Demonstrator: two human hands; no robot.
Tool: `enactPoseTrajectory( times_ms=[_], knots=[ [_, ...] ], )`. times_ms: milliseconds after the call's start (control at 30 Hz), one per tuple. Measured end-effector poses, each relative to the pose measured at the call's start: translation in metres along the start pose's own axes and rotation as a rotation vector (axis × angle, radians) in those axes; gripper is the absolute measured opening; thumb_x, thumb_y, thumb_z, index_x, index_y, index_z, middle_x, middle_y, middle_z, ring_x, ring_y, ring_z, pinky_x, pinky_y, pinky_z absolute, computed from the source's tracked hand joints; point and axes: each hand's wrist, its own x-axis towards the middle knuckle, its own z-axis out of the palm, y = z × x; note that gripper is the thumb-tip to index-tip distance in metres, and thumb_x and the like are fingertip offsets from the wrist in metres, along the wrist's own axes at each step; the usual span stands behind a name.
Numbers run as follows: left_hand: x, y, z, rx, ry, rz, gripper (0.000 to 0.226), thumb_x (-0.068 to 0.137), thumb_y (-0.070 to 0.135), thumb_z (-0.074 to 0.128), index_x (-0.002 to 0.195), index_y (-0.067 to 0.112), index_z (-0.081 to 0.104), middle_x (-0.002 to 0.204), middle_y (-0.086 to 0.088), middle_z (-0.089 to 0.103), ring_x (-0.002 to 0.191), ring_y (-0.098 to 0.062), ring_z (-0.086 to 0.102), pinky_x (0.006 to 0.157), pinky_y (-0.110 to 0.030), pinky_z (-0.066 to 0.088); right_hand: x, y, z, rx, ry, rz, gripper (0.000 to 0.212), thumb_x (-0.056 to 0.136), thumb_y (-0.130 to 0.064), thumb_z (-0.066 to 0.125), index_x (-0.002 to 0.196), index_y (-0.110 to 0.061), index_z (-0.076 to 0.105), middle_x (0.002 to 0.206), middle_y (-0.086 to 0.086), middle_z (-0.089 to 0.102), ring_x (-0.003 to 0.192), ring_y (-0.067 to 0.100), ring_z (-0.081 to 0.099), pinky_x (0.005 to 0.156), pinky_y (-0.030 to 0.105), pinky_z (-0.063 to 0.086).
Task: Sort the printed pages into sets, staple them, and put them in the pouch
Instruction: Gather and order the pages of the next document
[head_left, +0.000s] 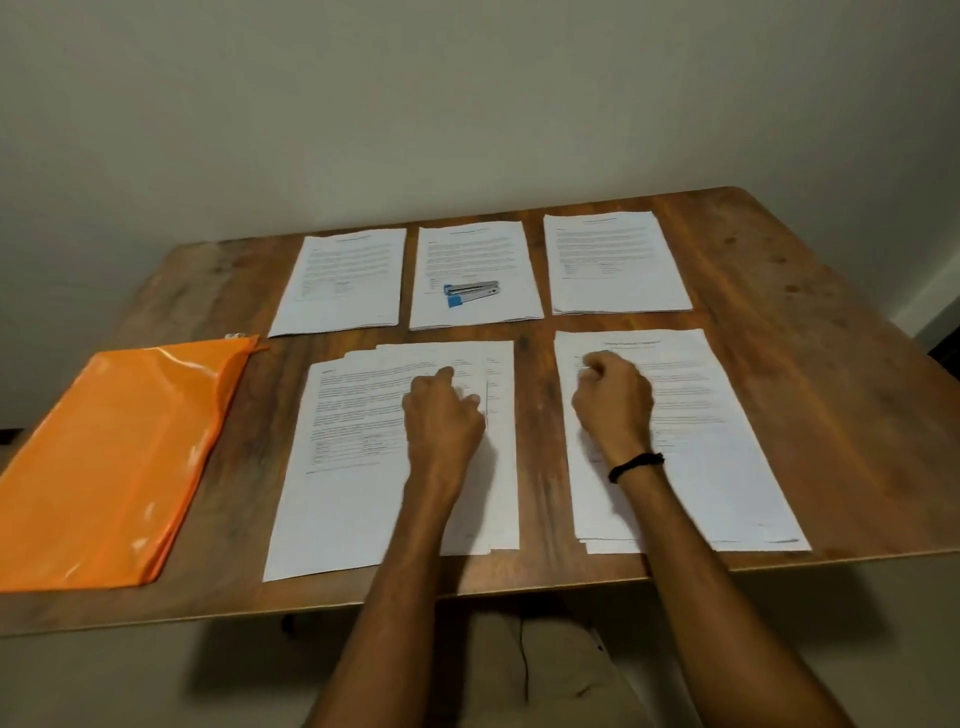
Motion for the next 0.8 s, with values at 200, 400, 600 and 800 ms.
enactPoseTrajectory(
  times_ms=[200,400,600,800],
  knots=[
    [0.008,-0.046,-0.019,0.128,-0.038,-0.007,0.044,0.090,0.034,0.070,0.128,0.013,0.060,0.136,-0.009,0.058,0.123,-0.029,0.053,0.101,-0.038,0.043,-0.030,-0.044,0.068,-0.050,-0.325,-0.046,0.027,0.096,-0.021,0.064,0.072,-0.013,0.055,0.070,0.000,0.057,0.060,0.011,0.049,0.054,0.018,0.035],
    [0.010,-0.058,-0.020,0.100,-0.019,0.027,0.033,0.093,0.027,0.066,0.121,0.010,0.065,0.132,-0.009,0.060,0.122,-0.027,0.050,0.101,-0.034,0.037,-0.050,-0.064,0.080,-0.179,-0.309,-0.033,0.044,0.096,-0.034,0.064,0.133,-0.012,0.051,0.133,0.013,0.057,0.110,0.027,0.059,0.075,0.024,0.046],
    [0.009,-0.063,-0.031,-0.016,0.038,0.064,0.029,0.094,-0.002,0.057,0.122,0.000,0.067,0.125,-0.014,0.067,0.114,-0.029,0.061,0.088,-0.019,0.037,-0.062,-0.073,0.096,-0.397,-0.277,-0.089,0.045,0.098,-0.050,0.054,0.126,-0.016,0.061,0.131,0.013,0.056,0.120,0.028,0.049,0.098,0.035,0.041],
    [0.016,-0.077,-0.041,-0.211,0.038,-0.056,0.037,0.099,0.000,0.047,0.134,0.006,0.060,0.134,-0.010,0.062,0.123,-0.026,0.058,0.103,-0.030,0.043,-0.068,-0.084,0.104,0.076,-0.458,-0.011,0.013,0.092,-0.018,0.068,0.105,-0.015,0.066,0.108,0.002,0.071,0.104,0.023,0.065,0.074,0.022,0.041]
  ],
)
